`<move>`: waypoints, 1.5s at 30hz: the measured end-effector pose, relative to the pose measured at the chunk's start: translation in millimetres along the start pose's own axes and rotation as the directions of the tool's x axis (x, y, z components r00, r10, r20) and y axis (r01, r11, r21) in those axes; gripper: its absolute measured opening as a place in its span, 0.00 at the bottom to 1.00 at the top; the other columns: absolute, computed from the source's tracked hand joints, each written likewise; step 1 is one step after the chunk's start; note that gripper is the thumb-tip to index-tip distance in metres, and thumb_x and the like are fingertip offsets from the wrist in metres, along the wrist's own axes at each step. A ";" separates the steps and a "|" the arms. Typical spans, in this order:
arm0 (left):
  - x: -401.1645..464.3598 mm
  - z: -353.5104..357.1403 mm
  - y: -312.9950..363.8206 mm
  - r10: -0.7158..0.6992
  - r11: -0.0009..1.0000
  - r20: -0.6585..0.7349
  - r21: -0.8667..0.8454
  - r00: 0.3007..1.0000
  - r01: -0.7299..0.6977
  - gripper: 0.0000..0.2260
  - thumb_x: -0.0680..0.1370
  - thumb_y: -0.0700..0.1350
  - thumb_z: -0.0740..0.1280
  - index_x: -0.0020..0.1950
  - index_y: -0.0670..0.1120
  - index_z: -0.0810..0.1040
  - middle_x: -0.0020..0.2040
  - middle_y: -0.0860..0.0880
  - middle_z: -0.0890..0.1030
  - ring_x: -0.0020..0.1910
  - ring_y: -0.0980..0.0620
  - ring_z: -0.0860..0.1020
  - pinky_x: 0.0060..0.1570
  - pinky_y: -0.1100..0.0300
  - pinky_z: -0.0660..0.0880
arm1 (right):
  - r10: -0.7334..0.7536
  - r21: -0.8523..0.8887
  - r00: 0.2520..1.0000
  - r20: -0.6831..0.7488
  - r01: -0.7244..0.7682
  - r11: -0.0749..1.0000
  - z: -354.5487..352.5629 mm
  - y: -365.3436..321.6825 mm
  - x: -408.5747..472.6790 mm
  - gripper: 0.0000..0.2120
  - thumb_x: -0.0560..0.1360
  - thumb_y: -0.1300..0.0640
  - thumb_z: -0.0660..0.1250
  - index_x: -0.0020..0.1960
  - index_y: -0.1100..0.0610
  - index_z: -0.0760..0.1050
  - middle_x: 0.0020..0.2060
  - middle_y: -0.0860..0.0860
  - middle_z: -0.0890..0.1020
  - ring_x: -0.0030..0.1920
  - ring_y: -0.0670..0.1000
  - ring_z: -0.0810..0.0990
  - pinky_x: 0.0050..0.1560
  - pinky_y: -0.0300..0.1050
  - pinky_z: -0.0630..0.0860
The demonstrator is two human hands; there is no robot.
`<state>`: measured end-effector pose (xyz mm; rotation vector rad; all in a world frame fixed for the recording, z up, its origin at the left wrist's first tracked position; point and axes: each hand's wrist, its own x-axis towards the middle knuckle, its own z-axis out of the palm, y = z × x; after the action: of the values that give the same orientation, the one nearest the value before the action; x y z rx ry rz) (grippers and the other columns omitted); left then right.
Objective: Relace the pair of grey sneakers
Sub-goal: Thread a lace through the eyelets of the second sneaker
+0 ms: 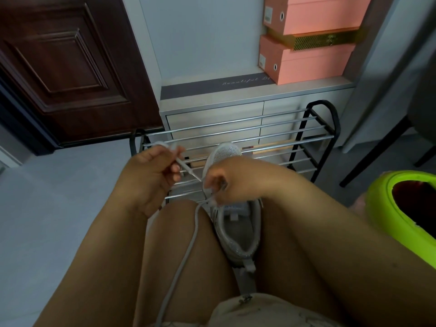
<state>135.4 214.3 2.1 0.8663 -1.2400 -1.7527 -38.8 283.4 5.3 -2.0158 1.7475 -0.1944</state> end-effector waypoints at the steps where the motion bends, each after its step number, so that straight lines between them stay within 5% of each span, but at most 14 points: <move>1: 1.3 -1.2 0.4 0.007 0.999 -0.008 -0.040 1.000 -0.007 0.12 0.77 0.40 0.64 0.37 0.44 0.84 0.29 0.51 0.77 0.26 0.60 0.72 0.26 0.68 0.72 | -0.016 -0.060 0.999 0.046 0.019 0.998 4.0 -4.2 -0.6 0.17 0.69 0.50 0.72 0.57 0.48 0.75 0.50 0.44 0.79 0.50 0.45 0.76 0.50 0.40 0.75; 6: 2.1 -2.1 -2.4 -0.005 0.998 0.000 -0.068 1.000 0.005 0.13 0.78 0.41 0.64 0.37 0.46 0.85 0.31 0.51 0.78 0.27 0.60 0.73 0.26 0.67 0.72 | -0.048 -0.165 0.997 0.056 0.056 0.985 1.7 -8.1 -3.2 0.11 0.71 0.56 0.69 0.53 0.48 0.78 0.41 0.41 0.74 0.43 0.43 0.73 0.37 0.35 0.67; 12: -0.4 3.0 -9.9 -0.022 1.000 0.009 0.012 1.000 0.022 0.06 0.79 0.43 0.63 0.48 0.43 0.79 0.31 0.51 0.80 0.28 0.58 0.77 0.28 0.66 0.76 | -0.105 0.279 0.984 0.143 0.062 0.958 -50.6 33.6 -41.8 0.09 0.70 0.59 0.73 0.49 0.52 0.79 0.36 0.41 0.80 0.37 0.38 0.76 0.41 0.32 0.70; 15: -1.1 6.0 -14.5 -0.015 0.995 0.018 0.096 1.000 0.013 0.03 0.76 0.39 0.66 0.48 0.42 0.78 0.31 0.50 0.81 0.30 0.57 0.80 0.33 0.65 0.78 | 0.043 0.323 0.994 0.099 -0.073 0.944 -74.4 60.6 -72.8 0.17 0.63 0.41 0.75 0.47 0.48 0.80 0.37 0.50 0.81 0.37 0.43 0.76 0.42 0.37 0.71; 18: -2.4 8.8 -20.3 -0.006 0.973 0.049 0.232 0.999 -0.005 0.06 0.72 0.34 0.69 0.46 0.42 0.80 0.34 0.48 0.83 0.34 0.54 0.82 0.36 0.64 0.79 | 0.373 0.109 0.928 0.000 -0.371 0.922 -79.6 75.8 -85.9 0.29 0.60 0.25 0.63 0.42 0.49 0.81 0.40 0.47 0.82 0.43 0.45 0.78 0.51 0.45 0.71; 20: -2.8 11.8 -25.2 0.005 0.942 0.072 0.334 0.997 -0.029 0.07 0.72 0.33 0.70 0.46 0.43 0.80 0.37 0.47 0.84 0.36 0.53 0.83 0.37 0.65 0.79 | 0.478 0.046 0.863 -0.163 -0.478 0.877 -72.2 70.7 -81.8 0.20 0.67 0.32 0.64 0.42 0.49 0.80 0.44 0.45 0.81 0.45 0.46 0.76 0.49 0.44 0.69; 22: -1.6 14.4 -30.2 0.018 0.909 0.093 0.413 0.995 -0.055 0.07 0.73 0.33 0.69 0.48 0.42 0.81 0.40 0.45 0.83 0.37 0.53 0.83 0.38 0.66 0.79 | 0.417 0.107 0.854 -0.311 -0.405 0.908 -57.7 54.1 -69.5 0.07 0.74 0.45 0.66 0.43 0.48 0.79 0.45 0.47 0.82 0.45 0.48 0.78 0.46 0.42 0.71; 26: 1.0 16.4 -37.8 0.056 0.832 0.109 0.544 0.992 -0.107 0.06 0.74 0.34 0.69 0.49 0.42 0.81 0.43 0.46 0.84 0.40 0.54 0.83 0.41 0.66 0.79 | 0.376 0.431 0.926 -0.025 -0.329 0.840 -17.8 11.7 -38.2 0.08 0.75 0.67 0.63 0.50 0.61 0.79 0.44 0.59 0.84 0.42 0.54 0.84 0.47 0.49 0.81; 28: 0.6 18.2 -41.1 0.091 0.803 0.100 0.581 0.991 -0.132 0.06 0.73 0.35 0.71 0.45 0.46 0.80 0.42 0.48 0.84 0.40 0.55 0.83 0.41 0.67 0.79 | 0.392 0.385 0.920 -0.003 -0.360 0.850 -7.5 0.8 -28.8 0.10 0.74 0.67 0.62 0.54 0.67 0.77 0.46 0.61 0.83 0.45 0.57 0.84 0.48 0.53 0.81; 32: 1.0 19.6 -44.3 0.176 0.760 0.085 0.621 0.981 -0.190 0.09 0.71 0.36 0.73 0.43 0.50 0.79 0.41 0.52 0.83 0.40 0.59 0.82 0.41 0.70 0.78 | 0.388 0.310 0.915 -0.111 -0.339 0.888 -3.1 -7.0 -23.8 0.16 0.73 0.62 0.63 0.60 0.63 0.71 0.47 0.60 0.81 0.48 0.59 0.82 0.50 0.55 0.79; 37: -0.5 24.5 -45.5 0.187 0.753 0.119 0.620 0.975 -0.220 0.11 0.70 0.34 0.74 0.42 0.49 0.78 0.40 0.53 0.82 0.39 0.62 0.82 0.39 0.72 0.76 | 0.379 0.167 0.905 -0.196 -0.349 0.922 6.6 -9.9 -23.5 0.23 0.74 0.63 0.63 0.68 0.59 0.62 0.53 0.57 0.79 0.52 0.56 0.78 0.49 0.47 0.75; 45: 4.5 28.8 -51.8 0.187 0.715 0.135 0.661 0.973 -0.229 0.12 0.71 0.32 0.71 0.41 0.49 0.77 0.39 0.57 0.80 0.37 0.67 0.80 0.38 0.73 0.75 | 0.302 0.007 0.938 -0.167 -0.305 0.952 18.6 1.3 -22.0 0.28 0.67 0.54 0.73 0.63 0.54 0.66 0.55 0.54 0.76 0.58 0.55 0.72 0.56 0.50 0.74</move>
<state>97.0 232.1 -39.6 1.0200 -1.9906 -1.1341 -36.6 309.1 -7.5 -1.7535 2.1458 -0.2517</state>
